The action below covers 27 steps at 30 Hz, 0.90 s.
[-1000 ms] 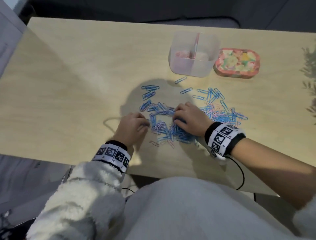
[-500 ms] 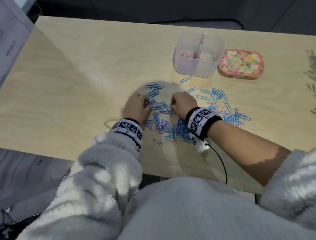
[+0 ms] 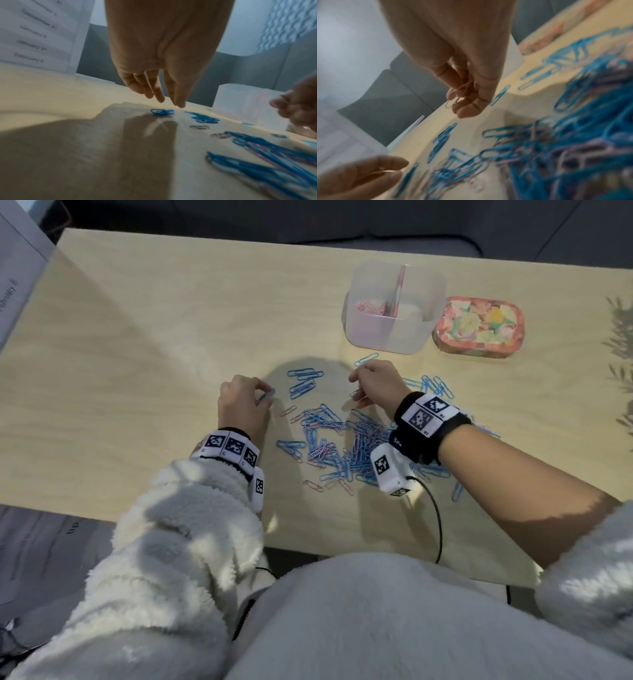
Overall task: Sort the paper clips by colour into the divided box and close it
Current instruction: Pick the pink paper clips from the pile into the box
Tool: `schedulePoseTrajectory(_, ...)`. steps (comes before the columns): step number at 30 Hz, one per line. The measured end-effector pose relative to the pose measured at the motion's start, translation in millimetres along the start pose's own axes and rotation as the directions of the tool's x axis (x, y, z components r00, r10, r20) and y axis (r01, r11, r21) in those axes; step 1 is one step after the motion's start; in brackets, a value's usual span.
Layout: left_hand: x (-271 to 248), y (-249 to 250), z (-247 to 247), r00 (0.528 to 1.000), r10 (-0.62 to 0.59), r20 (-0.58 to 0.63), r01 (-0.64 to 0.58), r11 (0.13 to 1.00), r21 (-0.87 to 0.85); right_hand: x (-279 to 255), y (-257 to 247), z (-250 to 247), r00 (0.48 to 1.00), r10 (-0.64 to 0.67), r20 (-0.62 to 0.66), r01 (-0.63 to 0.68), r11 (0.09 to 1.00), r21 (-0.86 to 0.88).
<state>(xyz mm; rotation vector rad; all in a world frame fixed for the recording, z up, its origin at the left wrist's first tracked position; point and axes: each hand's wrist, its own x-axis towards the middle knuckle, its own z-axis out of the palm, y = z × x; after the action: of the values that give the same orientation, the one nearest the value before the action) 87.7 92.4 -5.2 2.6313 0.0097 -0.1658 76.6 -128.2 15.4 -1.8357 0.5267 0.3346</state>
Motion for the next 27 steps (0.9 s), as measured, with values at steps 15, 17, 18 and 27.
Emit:
schedulePoseTrajectory(15,-8,24,23,0.962,0.184,0.202,-0.213,0.968,0.132,3,6,45,0.918,-0.222,0.328,0.39,0.656,-0.646)
schedulePoseTrajectory(17,-9,23,24,0.956,0.208,0.209,-0.24,0.961,0.14,2,10,41,0.927,-0.191,0.323,0.363,0.67,-0.647)
schedulePoseTrajectory(18,-9,23,24,0.953,0.217,0.213,-0.251,0.956,0.149,1,12,37,0.929,-0.185,0.32,0.357,0.675,-0.646)
schedulePoseTrajectory(27,-12,26,29,0.94,0.188,0.285,-0.264,0.931,0.254,10,-9,24,0.988,-0.023,0.15,0.022,1.0,0.013)
